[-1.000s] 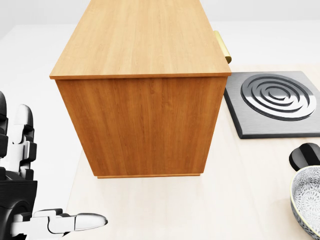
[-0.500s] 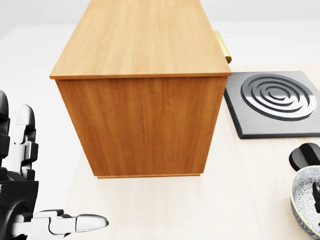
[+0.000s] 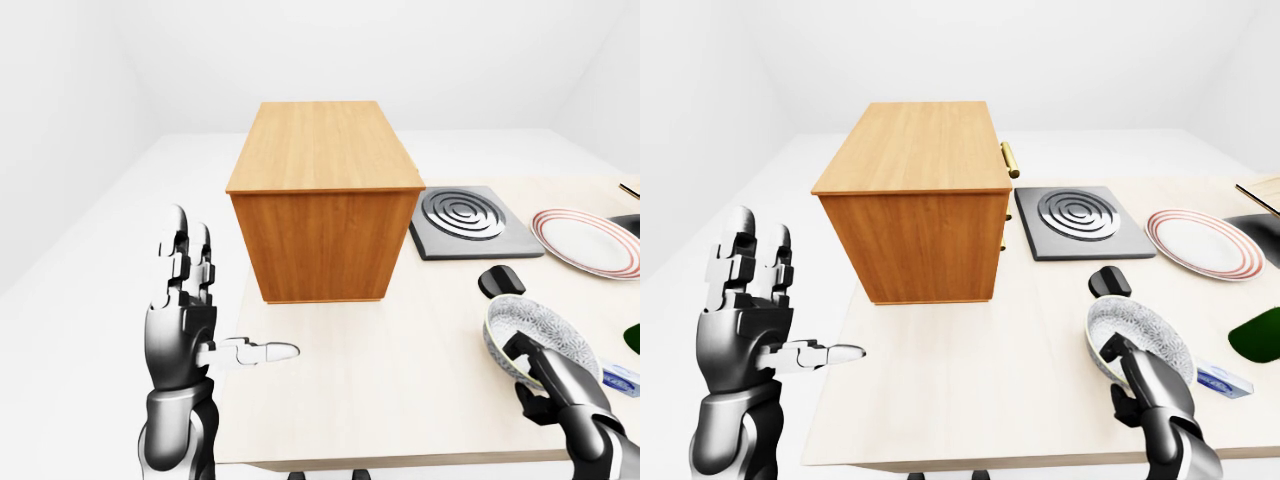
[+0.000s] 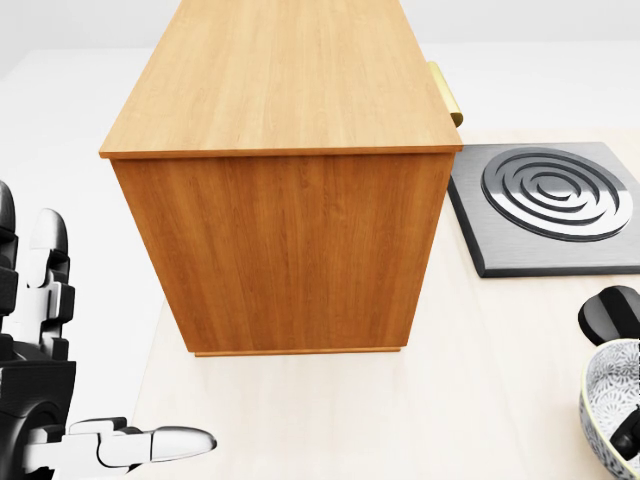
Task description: Put the bowl on the top of the cabinet.
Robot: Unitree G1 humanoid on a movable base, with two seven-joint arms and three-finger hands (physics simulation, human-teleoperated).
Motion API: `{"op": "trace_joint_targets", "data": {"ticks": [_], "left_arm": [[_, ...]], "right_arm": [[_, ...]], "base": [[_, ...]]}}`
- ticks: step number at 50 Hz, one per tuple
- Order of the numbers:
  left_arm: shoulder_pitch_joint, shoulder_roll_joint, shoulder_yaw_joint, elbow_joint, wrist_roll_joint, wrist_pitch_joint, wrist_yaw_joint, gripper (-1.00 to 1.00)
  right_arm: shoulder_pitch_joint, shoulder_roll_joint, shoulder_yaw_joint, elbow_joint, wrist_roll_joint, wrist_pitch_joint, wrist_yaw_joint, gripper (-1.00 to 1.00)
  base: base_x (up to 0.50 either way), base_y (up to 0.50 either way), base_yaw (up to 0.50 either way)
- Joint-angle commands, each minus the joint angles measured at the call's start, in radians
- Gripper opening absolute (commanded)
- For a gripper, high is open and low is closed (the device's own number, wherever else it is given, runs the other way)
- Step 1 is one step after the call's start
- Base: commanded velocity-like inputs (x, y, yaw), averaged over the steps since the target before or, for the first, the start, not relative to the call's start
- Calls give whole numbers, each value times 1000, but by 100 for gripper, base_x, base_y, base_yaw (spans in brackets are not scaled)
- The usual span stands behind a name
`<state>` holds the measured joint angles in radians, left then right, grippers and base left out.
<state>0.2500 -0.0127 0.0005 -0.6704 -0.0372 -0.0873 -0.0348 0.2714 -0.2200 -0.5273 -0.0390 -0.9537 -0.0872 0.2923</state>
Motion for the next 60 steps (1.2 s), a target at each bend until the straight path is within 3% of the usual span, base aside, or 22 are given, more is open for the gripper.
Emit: {"op": "trace_joint_targets", "data": {"ticks": [1, 5, 13, 21, 22, 23, 24, 26, 27, 33, 36, 37, 39, 41, 42, 47, 48, 50, 60], "left_arm": [[-1, 1, 1, 6, -1, 0, 0, 100], [0, 1, 0, 5, -2, 0, -2, 100], [3, 1, -1, 4, -3, 0, -5, 100], [1, 1, -1, 6, -1, 0, -2, 100], [-1, 0, -1, 8, 0, 0, -1, 100], [-2, 0, 0, 11, 0, 0, -1, 100], [-2, 0, 0, 11, 0, 0, 0, 100], [-3, 0, 0, 12, 0, 0, 0, 100], [-5, 0, 1, 11, 1, 0, 1, 100], [-7, 0, 2, 6, 1, 0, 2, 100], [-7, 0, 2, 9, 1, 0, 2, 100], [-7, 0, 2, 11, 1, 0, 2, 100], [-7, 0, 2, 11, 1, 0, 2, 100], [-10, 0, 2, 10, 2, 0, 3, 100], [-10, 0, 1, 16, 1, 0, 2, 100], [-8, 1, 1, 18, -1, 0, 0, 100], [-8, 0, 1, 20, 0, 0, 1, 100], [-7, 0, 0, 21, 1, 0, 1, 100], [-7, 0, -1, 21, 1, 0, 1, 100]], "right_arm": [[-4, 15, -36, -70, 75, 0, 100, -100], [-22, 14, -75, -140, 118, 0, 150, -100], [-129, -35, -200, -429, 320, 0, 401, -100], [-298, -196, -262, -648, 454, 0, 406, -100], [-340, -234, -258, -673, 470, 62, 406, -100], [-354, -257, -256, -682, 474, 84, 406, -100], [-371, -279, -254, -690, 479, 105, 406, -100], [-371, -282, -253, -690, 480, 108, 406, -100], [-484, -369, -219, -695, 487, 174, 406, -100], [-687, -540, -75, -599, 493, 174, 406, -100], [-743, -576, -36, -554, 502, 174, 406, -100], [-889, -654, 53, -413, 495, 174, 406, -100], [-902, -660, 62, -399, 495, 174, 406, -100], [-1158, -741, 217, -109, 457, 174, 351, -100], [-1247, -742, 258, 1, 424, 174, 332, -100], [-1530, -693, 346, 369, 283, 0, 281, -100], [-1638, -677, 390, 531, 231, 0, 231, -100], [-1726, -658, 407, 670, 171, 0, 188, -100], [-1751, -640, 377, 712, 128, 0, 187, -100]], "base": [[0, 0, 0], [0, 0, 0], [0, 0, 0], [0, 0, 0], [0, 0, 0], [0, 0, 0], [0, 0, 0], [0, 0, 0], [0, 0, 0], [0, 0, 0], [0, 0, 0], [0, 0, 0], [0, 0, 0], [0, 0, 0], [0, 0, 0], [0, 0, 0], [0, 0, 0], [0, 0, 0], [0, 0, 0]]}}
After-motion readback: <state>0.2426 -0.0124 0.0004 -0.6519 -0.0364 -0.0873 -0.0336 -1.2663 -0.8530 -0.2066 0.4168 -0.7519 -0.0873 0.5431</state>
